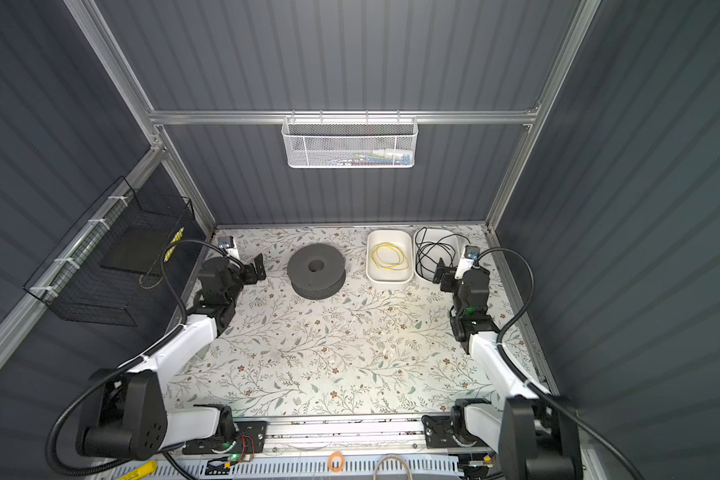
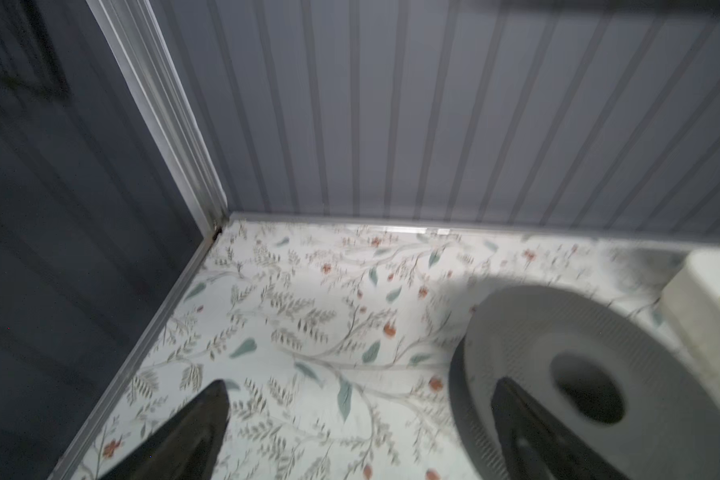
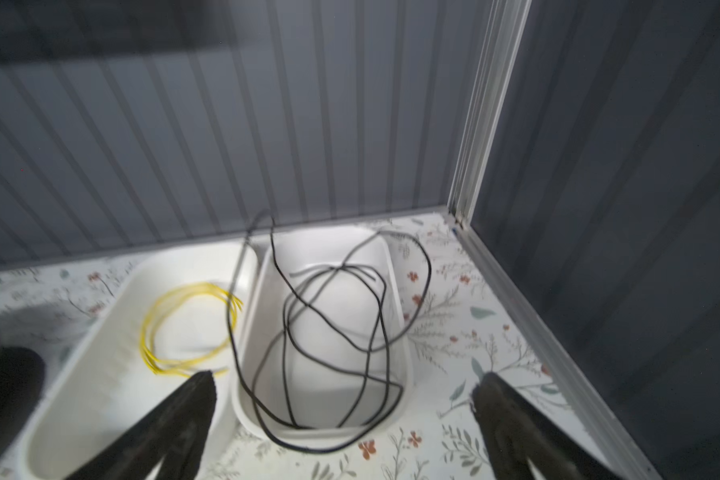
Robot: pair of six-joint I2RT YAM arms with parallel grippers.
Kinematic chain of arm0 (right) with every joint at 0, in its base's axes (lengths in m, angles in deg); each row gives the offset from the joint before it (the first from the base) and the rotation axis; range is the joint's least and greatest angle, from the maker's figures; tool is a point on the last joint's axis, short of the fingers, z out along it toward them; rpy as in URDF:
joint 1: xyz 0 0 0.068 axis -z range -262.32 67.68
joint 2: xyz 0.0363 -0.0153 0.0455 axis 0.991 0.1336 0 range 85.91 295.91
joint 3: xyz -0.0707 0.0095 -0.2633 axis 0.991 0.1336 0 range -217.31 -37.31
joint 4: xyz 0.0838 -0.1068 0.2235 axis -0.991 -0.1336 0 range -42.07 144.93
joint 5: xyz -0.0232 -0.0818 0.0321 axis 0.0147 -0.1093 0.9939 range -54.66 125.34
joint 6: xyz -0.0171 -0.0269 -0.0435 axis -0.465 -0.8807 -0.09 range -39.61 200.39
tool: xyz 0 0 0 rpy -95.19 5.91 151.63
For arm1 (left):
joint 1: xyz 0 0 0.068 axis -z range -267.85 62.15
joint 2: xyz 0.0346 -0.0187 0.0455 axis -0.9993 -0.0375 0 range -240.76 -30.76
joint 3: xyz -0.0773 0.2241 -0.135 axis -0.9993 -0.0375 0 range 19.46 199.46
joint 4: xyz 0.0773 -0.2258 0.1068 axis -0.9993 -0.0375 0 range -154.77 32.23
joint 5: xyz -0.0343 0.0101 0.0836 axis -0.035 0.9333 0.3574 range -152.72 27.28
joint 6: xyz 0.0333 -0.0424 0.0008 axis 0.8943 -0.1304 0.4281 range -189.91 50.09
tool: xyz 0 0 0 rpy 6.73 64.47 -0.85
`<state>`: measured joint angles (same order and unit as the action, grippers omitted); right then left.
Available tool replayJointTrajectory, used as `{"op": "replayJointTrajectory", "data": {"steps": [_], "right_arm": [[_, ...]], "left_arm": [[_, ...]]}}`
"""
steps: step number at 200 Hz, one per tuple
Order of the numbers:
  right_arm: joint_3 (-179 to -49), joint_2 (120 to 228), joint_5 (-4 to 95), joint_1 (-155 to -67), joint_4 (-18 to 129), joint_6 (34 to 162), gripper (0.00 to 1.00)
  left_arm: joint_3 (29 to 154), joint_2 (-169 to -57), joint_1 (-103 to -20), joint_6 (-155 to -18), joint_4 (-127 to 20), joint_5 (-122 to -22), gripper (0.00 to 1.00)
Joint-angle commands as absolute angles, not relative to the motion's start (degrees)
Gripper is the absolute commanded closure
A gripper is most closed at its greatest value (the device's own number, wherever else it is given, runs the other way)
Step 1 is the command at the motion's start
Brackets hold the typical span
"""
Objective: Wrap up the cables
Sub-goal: 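Raise both grippers and move them forward toward the grey spool and tubs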
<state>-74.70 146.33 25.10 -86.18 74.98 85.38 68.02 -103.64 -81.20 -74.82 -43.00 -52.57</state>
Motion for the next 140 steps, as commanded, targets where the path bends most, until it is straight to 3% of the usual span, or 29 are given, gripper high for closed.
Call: {"op": "replayJointTrajectory", "data": {"steps": [1,16,25,40,83,104,140], "right_arm": [[-84.7,137.5,21.9,-88.5,51.1,95.1,0.01],[-83.1,132.6,18.1,-88.3,48.8,112.6,0.01],[-76.1,128.5,18.9,-87.6,54.5,123.3,0.01],[-67.0,124.1,29.9,-85.6,64.1,122.7,0.01],[-69.6,127.0,36.0,-85.7,50.5,120.2,0.01],[-67.7,129.1,42.7,-85.6,54.9,118.7,0.01],[-65.3,131.6,46.0,-85.6,56.4,119.4,0.01]], "left_arm": [[78.1,-99.6,-81.3,-85.9,-67.1,-57.4,0.01],[78.4,-95.6,-81.2,-91.1,-67.9,-59.1,0.01],[76.4,-92.7,-81.2,-94.8,-66.2,-60.0,0.01],[71.2,-88.2,-81.2,-97.9,-60.6,-61.2,0.01],[56.1,-83.0,-81.3,-108.5,-44.4,-61.9,0.01],[52.8,-82.0,-81.3,-115.1,-45.6,-56.4,0.01],[48.3,-79.5,-81.3,-111.6,-43.7,-54.8,0.01]]}}
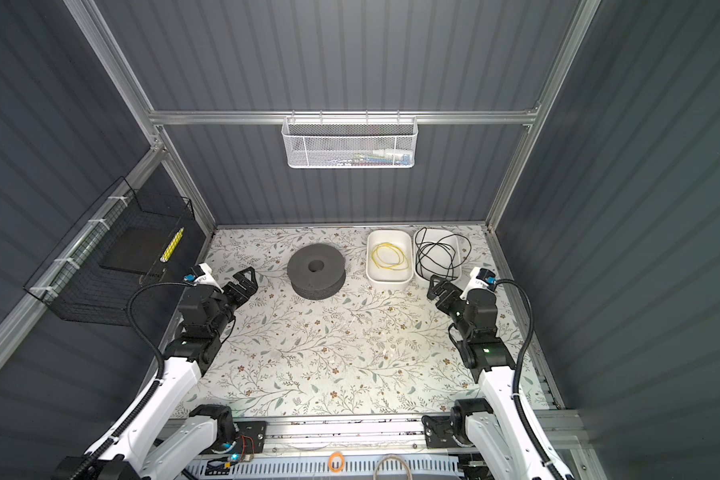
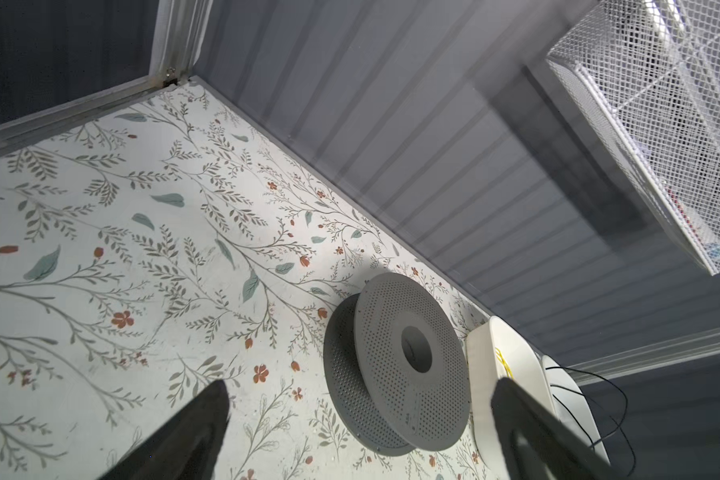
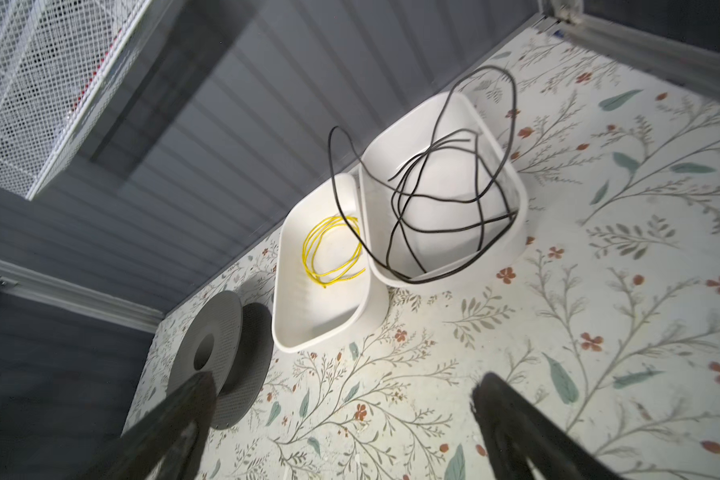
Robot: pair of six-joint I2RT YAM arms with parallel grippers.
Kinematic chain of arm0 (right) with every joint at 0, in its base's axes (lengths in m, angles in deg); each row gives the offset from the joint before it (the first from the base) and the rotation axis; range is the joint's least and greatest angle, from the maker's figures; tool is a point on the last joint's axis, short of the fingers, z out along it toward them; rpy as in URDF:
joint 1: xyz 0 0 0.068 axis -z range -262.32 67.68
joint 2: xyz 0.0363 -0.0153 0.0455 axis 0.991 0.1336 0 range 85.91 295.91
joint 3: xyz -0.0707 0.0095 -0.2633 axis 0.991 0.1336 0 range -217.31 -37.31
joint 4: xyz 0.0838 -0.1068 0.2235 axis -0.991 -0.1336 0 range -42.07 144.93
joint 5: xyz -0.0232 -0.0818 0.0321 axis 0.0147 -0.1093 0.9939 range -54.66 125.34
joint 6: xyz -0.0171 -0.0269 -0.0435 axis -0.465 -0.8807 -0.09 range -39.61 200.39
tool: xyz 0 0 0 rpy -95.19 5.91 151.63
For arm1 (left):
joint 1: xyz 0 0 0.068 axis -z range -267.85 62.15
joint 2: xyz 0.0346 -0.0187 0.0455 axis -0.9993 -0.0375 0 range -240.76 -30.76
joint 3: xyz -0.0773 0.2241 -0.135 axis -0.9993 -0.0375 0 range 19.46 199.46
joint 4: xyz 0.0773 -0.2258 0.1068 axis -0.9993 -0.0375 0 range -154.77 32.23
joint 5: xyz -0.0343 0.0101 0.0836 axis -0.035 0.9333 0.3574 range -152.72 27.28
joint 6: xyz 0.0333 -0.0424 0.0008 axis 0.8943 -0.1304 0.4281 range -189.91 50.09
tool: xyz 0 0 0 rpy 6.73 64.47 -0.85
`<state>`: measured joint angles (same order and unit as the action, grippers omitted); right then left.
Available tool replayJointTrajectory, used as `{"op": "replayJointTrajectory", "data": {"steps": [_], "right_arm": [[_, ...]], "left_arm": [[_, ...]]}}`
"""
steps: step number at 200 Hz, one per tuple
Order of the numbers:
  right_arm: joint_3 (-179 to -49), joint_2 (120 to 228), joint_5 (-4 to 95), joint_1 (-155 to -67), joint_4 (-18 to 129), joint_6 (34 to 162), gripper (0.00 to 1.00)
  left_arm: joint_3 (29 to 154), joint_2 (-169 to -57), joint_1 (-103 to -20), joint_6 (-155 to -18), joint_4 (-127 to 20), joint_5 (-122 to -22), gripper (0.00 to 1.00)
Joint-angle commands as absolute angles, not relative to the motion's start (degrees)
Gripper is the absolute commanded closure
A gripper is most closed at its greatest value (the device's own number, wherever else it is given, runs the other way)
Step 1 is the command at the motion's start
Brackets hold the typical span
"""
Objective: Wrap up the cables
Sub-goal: 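Raise both grippers and move them forward toward the grey spool and tubs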
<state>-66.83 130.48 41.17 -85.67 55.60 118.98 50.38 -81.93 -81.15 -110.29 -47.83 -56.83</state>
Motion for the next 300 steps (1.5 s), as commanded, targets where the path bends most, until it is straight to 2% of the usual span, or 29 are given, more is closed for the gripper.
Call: {"op": "replayJointTrajectory", "data": {"steps": [1,15,28,46,62,111,135,168,209,225,239,255,300], "right_arm": [[-65.3,131.6,46.0,-85.6,56.4,119.4,0.01],[-64.6,132.0,46.8,-85.6,56.4,119.3,0.01],[-64.8,132.0,48.4,-85.6,55.8,119.0,0.06],[-64.8,131.5,49.2,-85.6,55.7,118.5,0.25],[-65.0,130.7,47.7,-85.6,54.6,118.2,0.28],[-63.7,131.3,48.7,-85.6,56.6,119.1,0.3],[-64.8,134.4,48.9,-85.5,58.1,118.9,0.3],[-65.7,137.0,50.4,-85.4,60.6,120.0,0.3],[-66.4,137.2,51.1,-85.3,60.0,119.5,0.3],[-66.0,136.7,50.9,-85.4,59.9,119.7,0.3],[-65.5,136.5,51.0,-85.3,60.1,120.0,0.3],[-65.4,136.4,51.5,-85.3,59.9,120.4,0.3],[-64.8,134.4,51.6,-85.3,59.5,121.1,0.32]], "left_arm": [[48.3,-79.5,-81.3,-111.5,-43.6,-54.9,0.0],[47.4,-80.2,-81.3,-111.0,-43.6,-57.0,0.01],[46.9,-82.1,-81.3,-110.0,-42.0,-62.3,0.01],[44.8,-86.6,-81.3,-110.9,-35.9,-68.5,0.03],[42.0,-92.4,-81.3,-112.8,-27.1,-71.7,0.07],[41.3,-112.9,-80.4,-120.8,-0.1,-76.0,0.12],[44.7,-126.1,-78.6,-125.7,12.5,-78.5,0.25],[47.9,-141.0,-75.1,-132.1,28.3,-76.0,0.3],[50.9,-145.8,-72.1,-132.5,29.8,-73.5,0.32],[51.8,-147.4,-72.0,-133.5,29.9,-73.4,0.41],[53.4,-148.7,-71.9,-134.4,29.9,-74.7,0.52],[54.1,-149.4,-71.8,-134.4,29.9,-74.6,0.57],[52.6,-148.3,-71.7,-134.6,29.9,-73.1,0.97]]}}
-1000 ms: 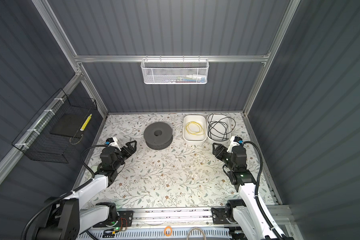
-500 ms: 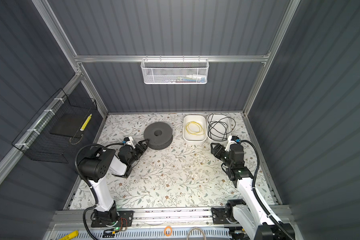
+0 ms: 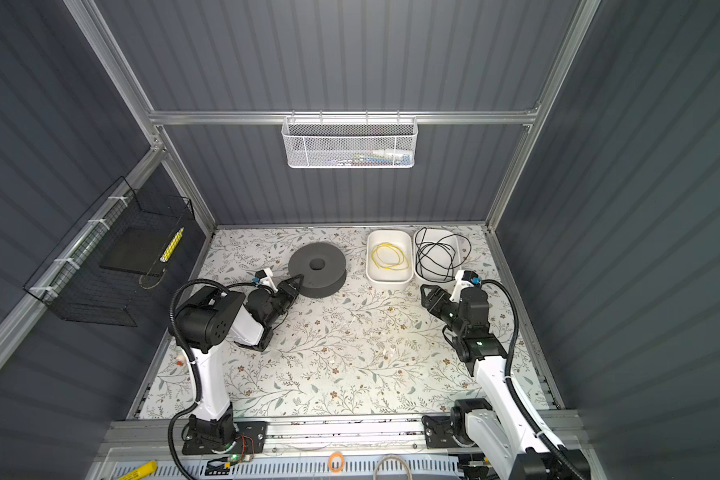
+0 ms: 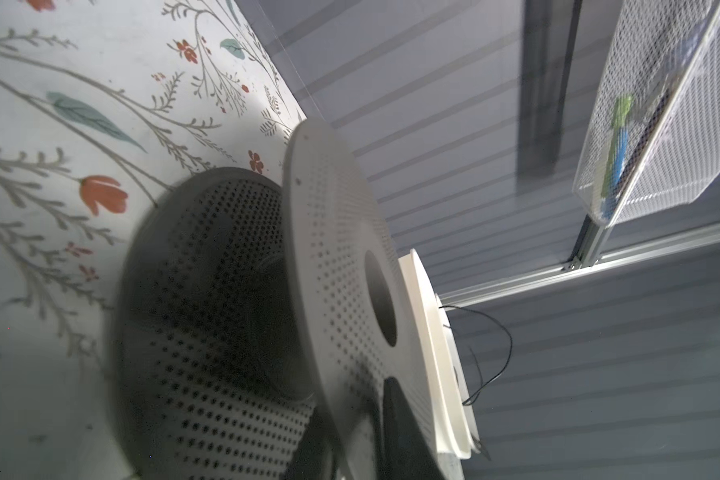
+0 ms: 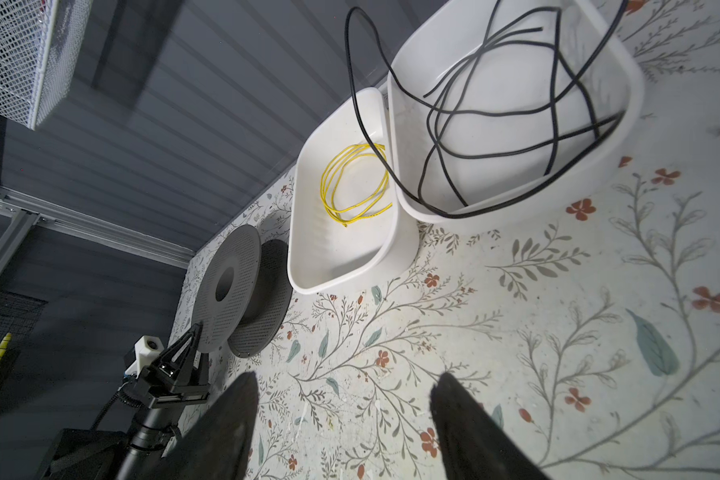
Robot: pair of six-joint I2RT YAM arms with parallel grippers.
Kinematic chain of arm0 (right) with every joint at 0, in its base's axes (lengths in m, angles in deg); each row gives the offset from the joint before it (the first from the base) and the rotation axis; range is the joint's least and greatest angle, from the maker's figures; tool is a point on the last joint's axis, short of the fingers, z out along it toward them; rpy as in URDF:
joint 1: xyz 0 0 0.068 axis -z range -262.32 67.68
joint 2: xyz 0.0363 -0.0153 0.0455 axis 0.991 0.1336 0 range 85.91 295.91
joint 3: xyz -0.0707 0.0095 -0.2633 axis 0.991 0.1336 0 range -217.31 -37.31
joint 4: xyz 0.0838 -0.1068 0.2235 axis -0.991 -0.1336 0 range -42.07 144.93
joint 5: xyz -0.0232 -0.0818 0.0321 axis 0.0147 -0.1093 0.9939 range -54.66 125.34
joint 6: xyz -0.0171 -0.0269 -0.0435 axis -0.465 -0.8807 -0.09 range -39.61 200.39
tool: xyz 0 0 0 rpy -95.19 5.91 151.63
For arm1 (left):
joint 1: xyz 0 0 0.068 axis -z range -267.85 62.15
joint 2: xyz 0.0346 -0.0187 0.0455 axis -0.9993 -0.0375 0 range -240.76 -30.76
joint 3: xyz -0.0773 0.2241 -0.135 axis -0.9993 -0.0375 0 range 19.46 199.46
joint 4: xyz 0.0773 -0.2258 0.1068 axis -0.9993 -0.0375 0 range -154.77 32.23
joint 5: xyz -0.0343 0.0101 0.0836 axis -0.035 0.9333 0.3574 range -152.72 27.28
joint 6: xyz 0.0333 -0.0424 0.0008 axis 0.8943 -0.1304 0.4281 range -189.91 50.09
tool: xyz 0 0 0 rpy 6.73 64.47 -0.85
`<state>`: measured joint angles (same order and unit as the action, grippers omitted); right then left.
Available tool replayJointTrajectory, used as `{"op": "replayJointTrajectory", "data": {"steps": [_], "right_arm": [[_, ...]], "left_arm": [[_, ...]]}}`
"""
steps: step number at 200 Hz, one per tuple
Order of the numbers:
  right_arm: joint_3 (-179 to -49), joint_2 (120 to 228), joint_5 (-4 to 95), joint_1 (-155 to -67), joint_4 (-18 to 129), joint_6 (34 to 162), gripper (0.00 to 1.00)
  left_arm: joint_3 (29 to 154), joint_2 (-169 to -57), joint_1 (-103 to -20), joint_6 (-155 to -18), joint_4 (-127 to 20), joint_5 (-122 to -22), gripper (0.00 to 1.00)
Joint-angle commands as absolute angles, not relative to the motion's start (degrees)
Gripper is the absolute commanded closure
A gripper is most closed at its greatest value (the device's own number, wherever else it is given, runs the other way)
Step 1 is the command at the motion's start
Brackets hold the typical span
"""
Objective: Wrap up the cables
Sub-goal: 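Raise both grippers and move them forward toward the grey spool and tubs, then grasp the grey spool's rim with the left gripper and pull it nearer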
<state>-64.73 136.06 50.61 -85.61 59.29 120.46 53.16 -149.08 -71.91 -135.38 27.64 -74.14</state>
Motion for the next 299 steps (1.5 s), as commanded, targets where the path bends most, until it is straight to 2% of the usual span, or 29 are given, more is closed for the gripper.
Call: {"op": "replayJointTrajectory", "data": {"steps": [1,41,79,98,128,155,177,195,233,255,265,281,293,299], "right_arm": [[-64.9,134.4,51.6,-85.4,59.4,121.2,0.32],[-65.9,131.9,52.8,-85.4,57.3,121.3,0.32],[-66.2,128.6,52.8,-85.4,55.3,121.5,0.32],[-66.2,127.3,53.1,-85.4,54.6,121.9,0.32],[-66.3,126.5,53.9,-85.4,54.9,123.4,0.32],[-66.7,126.3,54.0,-85.4,54.8,124.3,0.33],[-67.1,125.8,53.4,-85.4,54.0,124.8,0.33],[-67.1,125.2,51.7,-85.4,53.1,125.0,0.34],[-67.7,125.7,52.4,-85.5,52.0,125.6,0.3],[-67.6,124.6,52.2,-85.5,50.4,125.4,0.28],[-67.8,124.0,51.8,-85.5,49.4,124.9,0.28],[-68.3,123.0,51.2,-85.5,47.9,124.1,0.27],[-68.7,122.5,50.9,-85.6,46.8,123.5,0.27],[-68.6,122.3,50.8,-85.5,46.5,123.4,0.27]], "left_arm": [[52.5,-148.2,-71.7,-134.7,29.9,-73.1,0.97],[47.8,-142.5,-71.7,-134.6,29.9,-73.5,1.0],[42.9,-134.5,-70.8,-136.8,29.7,-80.0,1.0],[38.6,-128.1,-67.9,-136.2,28.7,-80.3,1.0],[33.7,-115.2,-61.7,-132.9,18.0,-79.1,1.0],[31.9,-109.3,-56.9,-134.3,12.5,-77.6,1.0],[29.5,-109.8,-50.9,-134.8,14.8,-72.7,1.0],[29.3,-112.2,-48.3,-135.7,17.9,-72.9,1.0],[32.0,-122.0,-41.4,-135.8,25.7,-70.7,1.0],[32.7,-127.8,-40.0,-137.8,29.8,-69.3,1.0],[32.9,-129.1,-39.7,-137.3,29.8,-68.8,0.95],[31.4,-128.3,-39.6,-136.1,29.9,-64.5,0.93],[29.4,-125.9,-39.6,-134.3,29.0,-60.6,0.81],[28.9,-124.5,-39.6,-133.8,27.3,-59.0,0.8]]}}
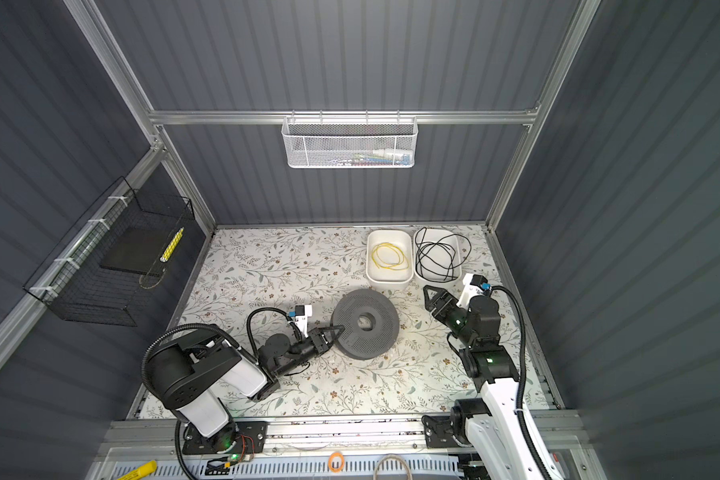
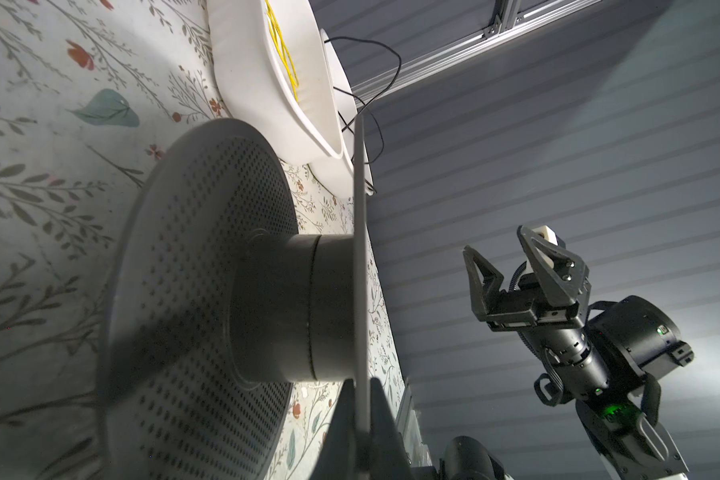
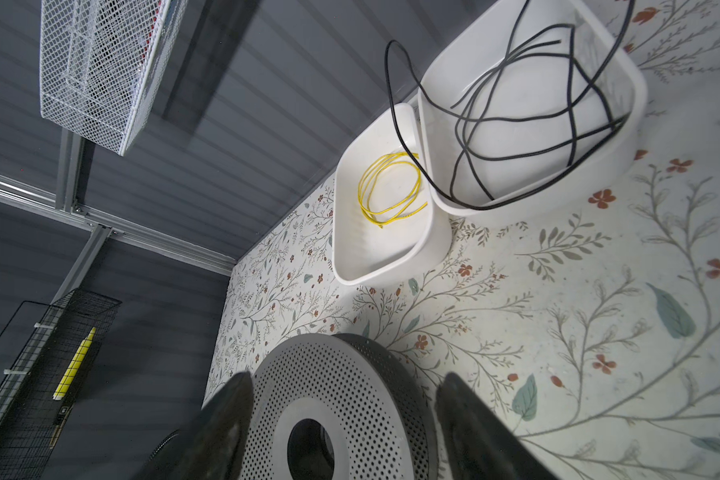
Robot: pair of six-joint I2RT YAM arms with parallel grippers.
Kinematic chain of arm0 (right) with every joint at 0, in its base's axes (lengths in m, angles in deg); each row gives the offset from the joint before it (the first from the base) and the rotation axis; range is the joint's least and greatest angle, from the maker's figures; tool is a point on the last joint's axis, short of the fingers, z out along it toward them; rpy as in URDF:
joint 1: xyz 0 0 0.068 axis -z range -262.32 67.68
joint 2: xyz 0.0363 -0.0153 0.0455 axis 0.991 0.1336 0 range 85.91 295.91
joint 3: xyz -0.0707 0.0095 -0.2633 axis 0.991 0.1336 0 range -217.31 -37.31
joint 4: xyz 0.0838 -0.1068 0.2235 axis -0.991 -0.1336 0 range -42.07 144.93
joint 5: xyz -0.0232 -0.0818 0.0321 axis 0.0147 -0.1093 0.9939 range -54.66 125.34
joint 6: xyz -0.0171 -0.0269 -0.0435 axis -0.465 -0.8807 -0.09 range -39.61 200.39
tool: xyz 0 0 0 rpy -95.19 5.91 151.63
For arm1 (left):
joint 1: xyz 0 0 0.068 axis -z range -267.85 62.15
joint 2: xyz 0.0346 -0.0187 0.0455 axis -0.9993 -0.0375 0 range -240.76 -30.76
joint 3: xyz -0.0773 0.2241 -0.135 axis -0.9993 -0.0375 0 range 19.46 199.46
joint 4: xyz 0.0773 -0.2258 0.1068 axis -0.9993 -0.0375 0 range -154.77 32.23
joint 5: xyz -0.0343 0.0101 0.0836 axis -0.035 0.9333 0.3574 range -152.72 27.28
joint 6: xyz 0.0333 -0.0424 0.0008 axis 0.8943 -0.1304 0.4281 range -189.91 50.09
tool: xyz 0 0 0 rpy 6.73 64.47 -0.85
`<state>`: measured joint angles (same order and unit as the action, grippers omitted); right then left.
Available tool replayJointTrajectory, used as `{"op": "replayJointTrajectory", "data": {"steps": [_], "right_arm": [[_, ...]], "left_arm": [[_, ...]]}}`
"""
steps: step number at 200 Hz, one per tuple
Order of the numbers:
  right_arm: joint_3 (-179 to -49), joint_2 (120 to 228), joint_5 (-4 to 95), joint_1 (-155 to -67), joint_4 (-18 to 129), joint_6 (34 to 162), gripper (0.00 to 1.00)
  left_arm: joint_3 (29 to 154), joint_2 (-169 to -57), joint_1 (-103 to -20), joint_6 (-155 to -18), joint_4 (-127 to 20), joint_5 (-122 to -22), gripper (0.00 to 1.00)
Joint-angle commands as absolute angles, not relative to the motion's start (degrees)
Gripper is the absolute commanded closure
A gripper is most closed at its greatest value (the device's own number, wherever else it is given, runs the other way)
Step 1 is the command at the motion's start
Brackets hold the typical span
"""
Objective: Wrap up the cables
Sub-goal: 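Grasp the grey spool's rim with the left gripper and pull it nearer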
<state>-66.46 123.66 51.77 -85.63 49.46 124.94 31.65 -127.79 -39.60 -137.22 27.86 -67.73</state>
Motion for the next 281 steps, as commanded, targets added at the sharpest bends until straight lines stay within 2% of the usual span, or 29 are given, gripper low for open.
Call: {"op": "replayJointTrajectory", "data": {"steps": [1,17,29,65,79,92,105,119,146,169,184,207,223,247,281], "right_arm": [[-68.6,122.2,50.8,-85.6,46.4,123.3,0.27],[-68.5,121.9,50.9,-85.5,46.4,123.4,0.27],[-68.4,121.9,51.2,-85.6,46.1,123.4,0.27],[-67.9,121.2,51.5,-85.5,44.8,122.8,0.27],[-67.6,120.9,51.6,-85.5,44.3,122.6,0.27],[-67.5,121.1,52.1,-85.5,43.8,122.3,0.26],[-67.5,121.5,52.9,-85.6,43.2,121.8,0.26],[-67.3,122.1,53.9,-85.6,43.0,121.5,0.26],[-66.9,123.4,56.4,-85.7,42.2,120.6,0.28],[-67.1,125.5,56.3,-86.6,40.9,119.0,0.32],[-66.8,127.2,55.9,-88.2,41.2,118.7,0.38],[-65.3,131.5,55.2,-93.0,44.0,119.4,0.47],[-64.2,136.4,55.2,-96.6,48.1,121.2,0.46],[-64.3,146.9,59.6,-98.7,58.4,126.3,0.47],[-69.8,159.6,58.7,-102.9,61.6,125.8,0.54]], "left_arm": [[28.8,-124.3,-39.6,-133.7,26.9,-58.7,0.8],[28.7,-121.2,-39.7,-132.9,20.1,-55.9,0.81],[28.6,-120.0,-39.7,-133.0,17.0,-54.5,0.72],[27.4,-117.9,-39.6,-131.1,16.9,-51.9,0.67],[27.1,-115.8,-39.7,-130.5,14.6,-51.1,0.6],[27.3,-112.6,-39.6,-129.6,10.6,-50.6,0.61],[27.8,-108.4,-39.6,-128.4,4.2,-49.9,0.58],[28.8,-103.4,-39.6,-126.7,-3.7,-48.5,0.48],[33.3,-92.7,-39.6,-120.7,-21.9,-46.8,0.42],[38.5,-85.6,-39.6,-115.4,-37.8,-42.6,0.35],[41.0,-82.3,-39.6,-113.7,-45.2,-39.1,0.25],[42.6,-78.3,-39.6,-111.7,-51.0,-35.8,0.18],[42.4,-77.1,-39.6,-111.8,-52.3,-34.9,0.18],[43.5,-80.6,-39.6,-112.4,-52.2,-37.3,0.19],[49.7,-87.3,-39.7,-111.0,-55.5,-39.1,0.16]]}}
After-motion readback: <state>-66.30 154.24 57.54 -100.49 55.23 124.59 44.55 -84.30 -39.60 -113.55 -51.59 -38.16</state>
